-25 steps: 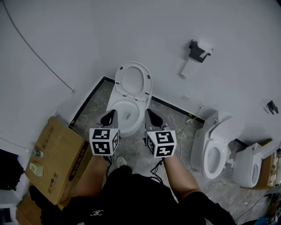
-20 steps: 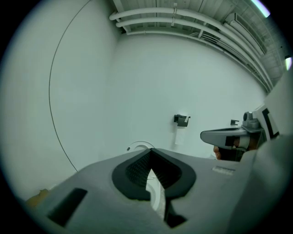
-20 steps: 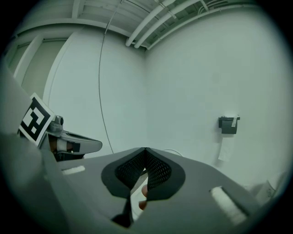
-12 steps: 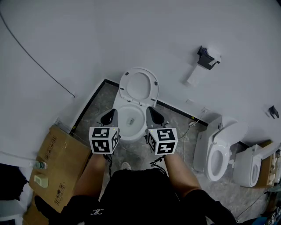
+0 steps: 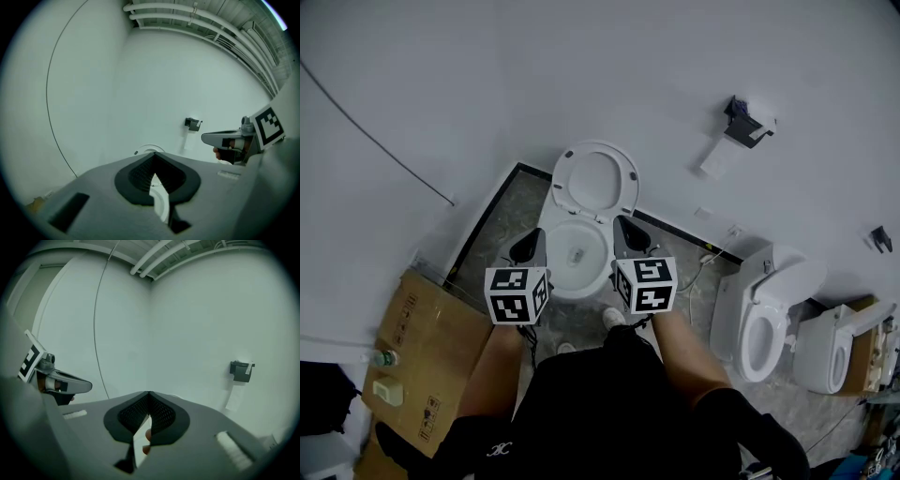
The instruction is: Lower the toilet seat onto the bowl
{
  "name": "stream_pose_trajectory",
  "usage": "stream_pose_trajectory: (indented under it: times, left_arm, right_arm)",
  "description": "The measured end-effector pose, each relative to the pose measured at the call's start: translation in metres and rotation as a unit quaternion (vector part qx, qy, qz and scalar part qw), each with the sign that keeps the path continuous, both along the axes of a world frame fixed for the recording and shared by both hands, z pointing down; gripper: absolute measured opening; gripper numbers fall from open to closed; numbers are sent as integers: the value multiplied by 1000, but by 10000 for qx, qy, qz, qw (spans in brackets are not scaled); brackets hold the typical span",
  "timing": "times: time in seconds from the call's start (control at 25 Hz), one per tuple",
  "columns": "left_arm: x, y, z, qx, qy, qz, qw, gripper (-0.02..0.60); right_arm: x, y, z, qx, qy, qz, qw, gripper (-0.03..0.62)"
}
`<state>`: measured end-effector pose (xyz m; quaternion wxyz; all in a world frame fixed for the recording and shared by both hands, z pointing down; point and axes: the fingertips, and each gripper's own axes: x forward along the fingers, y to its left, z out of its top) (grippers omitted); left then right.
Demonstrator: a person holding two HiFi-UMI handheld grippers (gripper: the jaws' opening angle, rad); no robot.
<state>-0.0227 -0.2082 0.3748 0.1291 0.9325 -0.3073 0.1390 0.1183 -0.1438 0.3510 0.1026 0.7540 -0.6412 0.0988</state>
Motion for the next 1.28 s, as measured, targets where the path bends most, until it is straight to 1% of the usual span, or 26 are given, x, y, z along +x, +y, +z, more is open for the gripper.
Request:
stream_pose_trajectory:
  times: [0.12,0.36,0.56,0.64,0.84,0.92,1.12,1.28]
  left_arm:
    - [6,-13,-2,52,-16,-68,10000,8]
    - [23,-35,1,7,-118,-310,9994,8]
    - [39,-53,10,-22,-304,-563,9979,8]
    - [44,-61,13,-68,-383,-687,9969,8]
    - [51,-77,21,-152,-617,-949,9935,8]
    - [51,-83,23,-179,-692,-1092,9914,8]
    - [45,-94,29,-240,-892,-1494,9844,8]
    - [43,-101,34,-300,-975,-1771,9789,8]
  right_arm:
    - [14,-16,4,-67,-19,-34,10000,10]
    - [47,-45,19,-228,7,-159,9996,11]
    - [83,-78,40,-359,74,-246,9990,12]
    - [98,-95,49,-424,148,-320,9985,22]
    - [135,-138,79,-671,491,-561,9950,54]
    - [150,-156,91,-772,701,-659,9924,79]
    - [192,-200,123,-1122,1311,-851,9813,104]
    - [221,-231,150,-1477,1552,-940,9723,104]
